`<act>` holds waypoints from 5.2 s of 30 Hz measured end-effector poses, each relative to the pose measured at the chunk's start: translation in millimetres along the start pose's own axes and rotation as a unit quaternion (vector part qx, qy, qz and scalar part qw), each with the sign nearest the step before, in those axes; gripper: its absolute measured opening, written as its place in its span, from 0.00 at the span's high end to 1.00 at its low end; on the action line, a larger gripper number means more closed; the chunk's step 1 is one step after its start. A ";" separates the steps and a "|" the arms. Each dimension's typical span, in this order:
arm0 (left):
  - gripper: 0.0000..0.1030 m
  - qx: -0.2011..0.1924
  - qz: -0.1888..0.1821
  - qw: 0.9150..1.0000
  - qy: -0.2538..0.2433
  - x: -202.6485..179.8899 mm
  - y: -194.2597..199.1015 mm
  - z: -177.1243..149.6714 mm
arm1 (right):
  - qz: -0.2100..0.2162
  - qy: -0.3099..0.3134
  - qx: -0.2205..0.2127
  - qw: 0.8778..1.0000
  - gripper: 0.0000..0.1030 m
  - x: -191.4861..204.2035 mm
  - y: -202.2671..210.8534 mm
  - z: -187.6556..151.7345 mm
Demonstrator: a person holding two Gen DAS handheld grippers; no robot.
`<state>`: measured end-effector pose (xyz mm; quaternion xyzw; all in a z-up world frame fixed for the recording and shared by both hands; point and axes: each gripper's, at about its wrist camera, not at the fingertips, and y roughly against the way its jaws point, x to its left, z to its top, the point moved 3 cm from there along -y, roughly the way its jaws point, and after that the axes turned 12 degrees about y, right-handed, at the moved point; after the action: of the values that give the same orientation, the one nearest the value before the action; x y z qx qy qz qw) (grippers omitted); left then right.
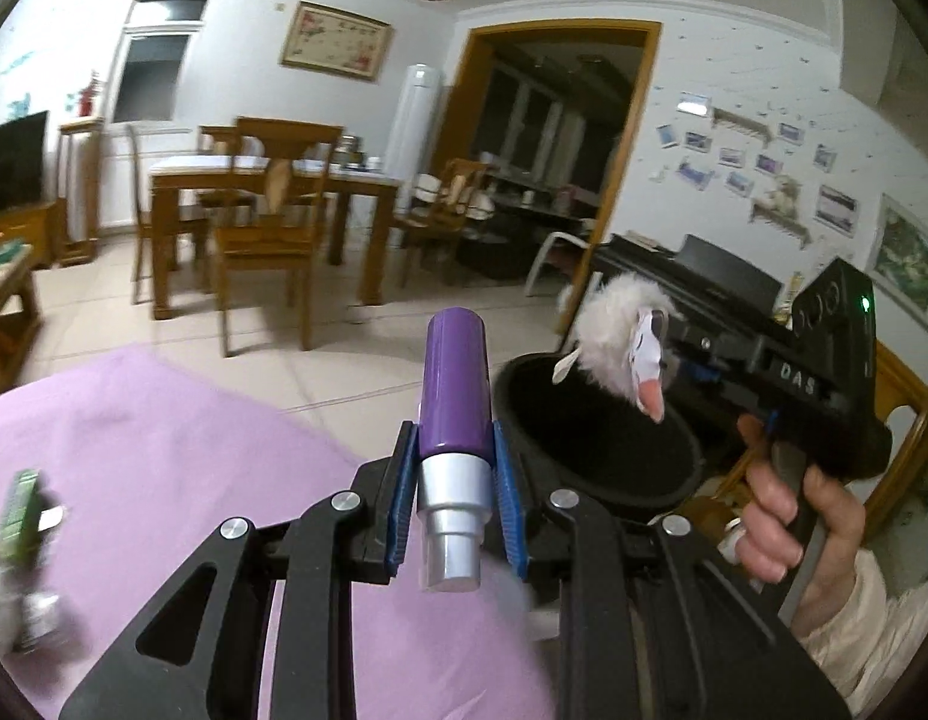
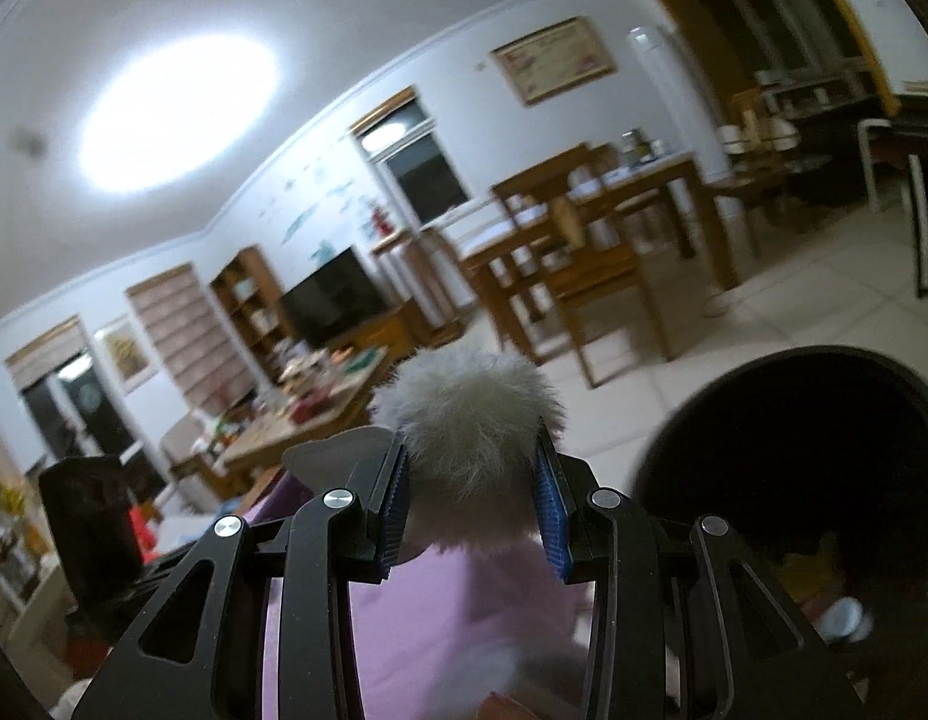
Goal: Collect trash
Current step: 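Carry the bottle and toy over the black bin and open both tools, then grasp the white plastic bag with the left tool while the right tool grasps the green gum pack, then carry the bag and gum pack over the black bin and open both tools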
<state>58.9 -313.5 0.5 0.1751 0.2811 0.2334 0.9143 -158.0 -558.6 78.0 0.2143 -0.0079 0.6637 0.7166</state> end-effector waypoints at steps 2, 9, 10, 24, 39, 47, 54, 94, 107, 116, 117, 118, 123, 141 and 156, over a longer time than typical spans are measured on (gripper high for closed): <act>0.76 0.013 -0.022 1.000 0.003 -15.3 -20.5 -2.2 | -0.016 -0.012 -0.005 1.000 0.65 -24.8 11.6 -0.2; 0.76 0.049 -0.073 0.996 -0.002 -59.2 -85.3 -5.0 | -0.067 -0.053 -0.014 0.996 0.65 -100.7 34.3 -8.9; 0.76 0.056 -0.077 0.995 -0.005 -65.6 -96.6 -6.2 | -0.074 -0.059 -0.014 0.995 0.64 -112.4 37.8 -10.5; 0.76 0.102 -0.077 0.991 -0.027 -92.2 -151.3 -24.2 | -0.105 -0.093 -0.007 0.990 0.64 -171.7 44.7 -41.7; 0.05 0.074 -0.030 0.993 -0.088 -116.3 -137.4 -18.6 | -0.113 -0.115 -0.024 0.987 0.22 -171.0 60.0 -49.3; 0.05 0.057 -0.018 0.995 -0.082 -100.3 -103.5 -13.2 | -0.099 -0.098 -0.011 0.990 0.22 -152.6 44.7 -42.4; 0.05 0.026 0.012 0.998 -0.049 -57.5 -52.9 -7.3 | -0.070 -0.064 0.009 0.995 0.22 -100.4 16.7 -34.3; 0.72 0.027 0.241 0.959 0.144 251.3 125.5 -25.1 | 0.154 0.184 0.264 0.934 0.35 339.6 -320.3 -88.4; 0.74 -0.110 0.252 0.943 0.186 260.9 193.2 -16.4 | 0.096 0.258 0.356 0.893 0.45 401.5 -420.9 -146.3; 0.74 -0.120 0.243 0.942 0.197 262.5 197.8 -13.4 | 0.105 0.287 0.329 0.894 0.69 426.7 -421.2 -161.1; 0.74 -0.120 0.243 0.942 0.198 262.6 196.7 -12.6 | 0.108 0.282 0.322 0.897 0.69 426.0 -418.4 -158.9; 0.74 -0.120 0.244 0.942 0.197 262.7 196.8 -12.7 | 0.111 0.275 0.311 0.903 0.69 422.4 -410.7 -154.2; 0.74 -0.119 0.241 0.946 0.183 257.5 192.3 -10.9 | 0.129 0.232 0.273 0.925 0.69 401.6 -373.8 -124.0; 0.74 -0.083 0.160 0.979 0.100 153.3 139.2 -2.8 | 0.155 0.145 0.151 0.966 0.69 270.1 -200.2 -47.1; 0.74 -0.032 0.060 0.998 -0.012 7.4 26.7 10.5 | 0.058 0.074 0.067 0.993 0.69 77.9 -71.2 -2.2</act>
<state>61.8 -289.4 17.6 0.1649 0.2513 0.2943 0.9072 -81.4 -486.0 77.9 0.2112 0.0773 0.7173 0.6595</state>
